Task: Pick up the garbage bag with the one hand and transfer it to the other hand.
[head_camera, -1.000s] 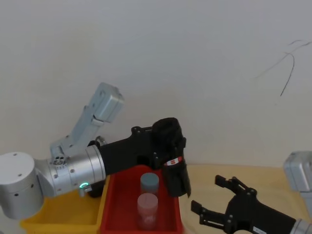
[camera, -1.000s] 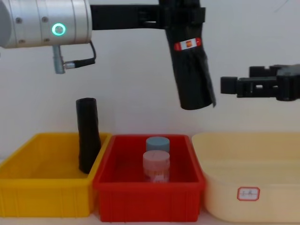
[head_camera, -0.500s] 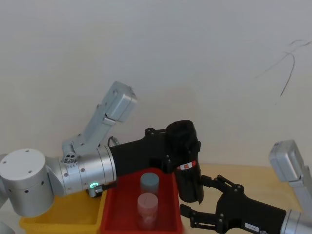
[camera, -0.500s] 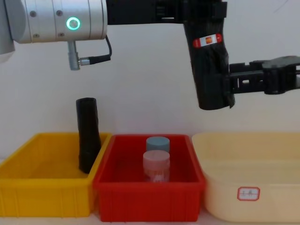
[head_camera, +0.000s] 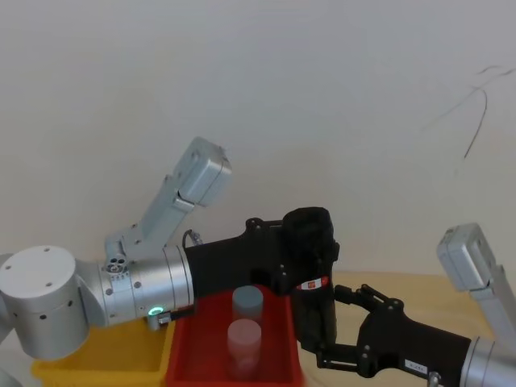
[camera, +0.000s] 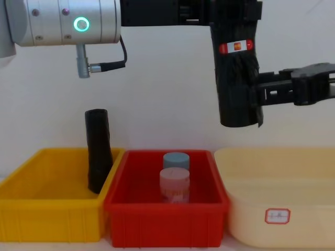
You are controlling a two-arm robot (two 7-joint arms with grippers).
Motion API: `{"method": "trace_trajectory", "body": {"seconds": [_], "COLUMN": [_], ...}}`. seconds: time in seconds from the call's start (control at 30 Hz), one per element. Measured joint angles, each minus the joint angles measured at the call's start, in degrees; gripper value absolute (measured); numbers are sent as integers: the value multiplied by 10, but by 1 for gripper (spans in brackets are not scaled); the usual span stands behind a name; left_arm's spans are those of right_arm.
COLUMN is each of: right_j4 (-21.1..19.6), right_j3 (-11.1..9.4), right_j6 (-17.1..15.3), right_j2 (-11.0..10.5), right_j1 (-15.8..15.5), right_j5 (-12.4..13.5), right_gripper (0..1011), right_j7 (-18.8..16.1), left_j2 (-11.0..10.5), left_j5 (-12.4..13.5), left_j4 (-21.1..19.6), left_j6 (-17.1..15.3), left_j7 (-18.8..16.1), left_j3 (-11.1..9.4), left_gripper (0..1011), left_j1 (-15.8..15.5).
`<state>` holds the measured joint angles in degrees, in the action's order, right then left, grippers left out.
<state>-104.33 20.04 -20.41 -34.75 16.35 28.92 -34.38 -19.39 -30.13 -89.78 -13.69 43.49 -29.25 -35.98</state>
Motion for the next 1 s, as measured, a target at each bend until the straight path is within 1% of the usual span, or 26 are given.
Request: {"method": "trace_trajectory", "body": {"seconds": [0.4,0.83,0.93,1.0], "right_j4": [10,22,23,25], "right_j3": [9,23,24,24], "right_j6": [-2,7,9,12], "right_j2": [1,11,13,15], "right_j1": [13,25,26,27], "right_j5": [-5,-3,-1,1], "right_gripper": [1000,1000,977,928], "right_j7": [12,16,17,17], "left_j2": [-11,-15,-16,-17], "left_j5": [-8,-17,-18,-20], "left_j4": [-9,-23,-26,-28], "left_j6": [-4,-10,-11,-11], "left_j7": [5,0,-2,-4], "left_j3": [-6,-13,-14,-15], "left_gripper": [374,374,374,374], "left_j1": [1,7,8,9]}}
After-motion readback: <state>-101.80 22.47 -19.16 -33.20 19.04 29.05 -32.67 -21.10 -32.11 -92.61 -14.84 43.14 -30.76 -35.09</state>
